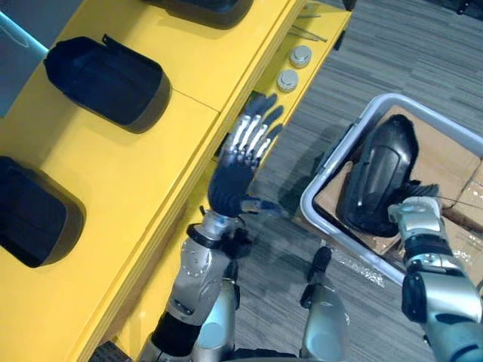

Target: Walk over and take plastic housings, then place them on the shelf

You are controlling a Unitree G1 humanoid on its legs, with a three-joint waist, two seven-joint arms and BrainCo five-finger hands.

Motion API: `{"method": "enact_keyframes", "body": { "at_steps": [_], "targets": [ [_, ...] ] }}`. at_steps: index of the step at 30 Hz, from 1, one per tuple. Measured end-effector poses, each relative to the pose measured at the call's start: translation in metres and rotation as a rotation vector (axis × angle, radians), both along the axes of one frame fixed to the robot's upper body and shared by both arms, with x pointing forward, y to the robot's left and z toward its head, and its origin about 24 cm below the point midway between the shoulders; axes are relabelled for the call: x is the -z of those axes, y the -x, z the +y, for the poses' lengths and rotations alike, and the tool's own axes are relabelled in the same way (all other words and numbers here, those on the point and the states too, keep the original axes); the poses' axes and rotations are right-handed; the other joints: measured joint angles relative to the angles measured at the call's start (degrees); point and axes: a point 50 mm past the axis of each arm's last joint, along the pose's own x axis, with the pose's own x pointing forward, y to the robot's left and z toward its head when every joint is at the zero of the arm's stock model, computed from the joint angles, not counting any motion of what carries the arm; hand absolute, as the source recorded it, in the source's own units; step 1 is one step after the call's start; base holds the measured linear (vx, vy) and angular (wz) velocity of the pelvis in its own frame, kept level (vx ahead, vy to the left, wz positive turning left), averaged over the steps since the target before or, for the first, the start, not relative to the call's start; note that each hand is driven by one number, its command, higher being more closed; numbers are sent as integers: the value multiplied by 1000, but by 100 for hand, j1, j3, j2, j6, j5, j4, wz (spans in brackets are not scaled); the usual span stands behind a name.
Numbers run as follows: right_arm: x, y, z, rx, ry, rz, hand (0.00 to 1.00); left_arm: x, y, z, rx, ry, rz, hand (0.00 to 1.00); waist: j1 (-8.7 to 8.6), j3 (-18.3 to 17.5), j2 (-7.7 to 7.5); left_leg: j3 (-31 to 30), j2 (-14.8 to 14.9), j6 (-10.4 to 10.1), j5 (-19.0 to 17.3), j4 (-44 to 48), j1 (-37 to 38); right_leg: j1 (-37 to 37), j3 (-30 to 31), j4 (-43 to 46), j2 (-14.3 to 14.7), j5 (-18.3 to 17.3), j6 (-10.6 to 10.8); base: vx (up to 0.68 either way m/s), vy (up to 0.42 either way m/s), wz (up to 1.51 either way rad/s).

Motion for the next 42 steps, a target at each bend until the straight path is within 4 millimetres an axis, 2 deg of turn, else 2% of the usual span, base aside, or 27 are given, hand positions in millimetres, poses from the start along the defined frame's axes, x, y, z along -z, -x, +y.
{"method": "enact_keyframes", "body": {
  "at_steps": [6, 10, 12, 16, 17, 19, 22, 26, 29, 33, 34, 39, 42],
  "targets": [
    [-10, -4, 8, -37, 115, -57, 100, 26, -4, -25, 77, -148, 172, 0, -53, -8, 13, 25, 20, -54, 176, -225, 102, -40, 14, -7, 13, -4, -9, 0, -4, -2],
    [-43, -13, 34, -150, 288, -184, 100, 33, -8, -31, 67, -205, 249, 0, -313, -2, 1, 128, 64, -55, 176, -266, 276, 65, 121, -50, 65, 51, -2, 18, 8, -11],
    [-47, -14, 46, -197, 340, -215, 100, 37, -13, -34, 42, -228, 286, 0, -348, -2, -16, 229, 114, -72, 163, -332, 521, 250, 200, -137, 135, 69, 3, 35, 14, -32],
    [-58, -17, 74, -295, 409, -302, 100, 40, -25, -34, -35, -251, 352, 0, -401, -61, -202, 508, 250, -88, 152, -472, 851, 412, 389, -321, 307, 103, -41, 10, -9, -33],
    [-61, -18, 80, -320, 432, -317, 100, 44, -29, -34, -58, -263, 380, 0, -471, -65, -243, 513, 283, -91, 151, -491, 966, 535, 390, -366, 351, 104, -43, 5, -24, -19],
    [-64, -19, 87, -346, 450, -342, 100, 50, -34, -30, -88, -267, 418, 0, -496, -110, -335, 628, 334, -107, 141, -596, 1210, 681, 464, -428, 420, 101, -42, 12, -17, -23],
    [-62, -17, 88, -367, 484, -353, 100, 52, -38, -26, -124, -259, 441, 0, -553, -302, -445, 685, 344, -106, 140, -678, 1385, 859, 479, -573, 447, 119, -27, 8, -2, -11],
    [-57, -13, 91, -384, 504, -383, 100, 62, -43, -23, -162, -264, 514, 0, -551, -557, -514, 734, 342, -106, 140, -786, 1623, 1107, 480, -713, 457, 166, 0, 10, 4, 0],
    [-64, -10, 94, -375, 533, -463, 100, 71, -50, -14, -237, -265, 581, 0, -523, -725, -519, 756, 341, -106, 140, -822, 1715, 1179, 482, -721, 454, 174, -3, 26, 9, -1],
    [-76, -1, 101, -371, 573, -609, 100, 76, -56, -2, -319, -252, 632, 0, -510, -811, -586, 755, 339, -91, 129, -836, 1831, 1378, 462, -817, 456, 189, 23, 0, 0, 0],
    [-79, 4, 103, -375, 588, -654, 100, 79, -58, 0, -335, -261, 642, 0, -496, -933, -635, 770, 326, -85, 117, -842, 1813, 1389, 463, -907, 453, 189, 52, 0, 0, 0],
    [-81, 12, 113, -385, 621, -764, 100, 97, -62, 5, -393, -317, 709, 0, -515, -1077, -776, 803, 321, -84, 81, -883, 1915, 1505, 472, -1004, 454, 206, 47, -4, 3, -3],
    [-80, 16, 117, -386, 619, -805, 100, 101, -63, 6, -411, -336, 724, 0, -511, -1117, -811, 802, 323, -86, 76, -880, 1918, 1504, 466, -1003, 454, 204, 42, 0, 0, 0]
  ]
}}
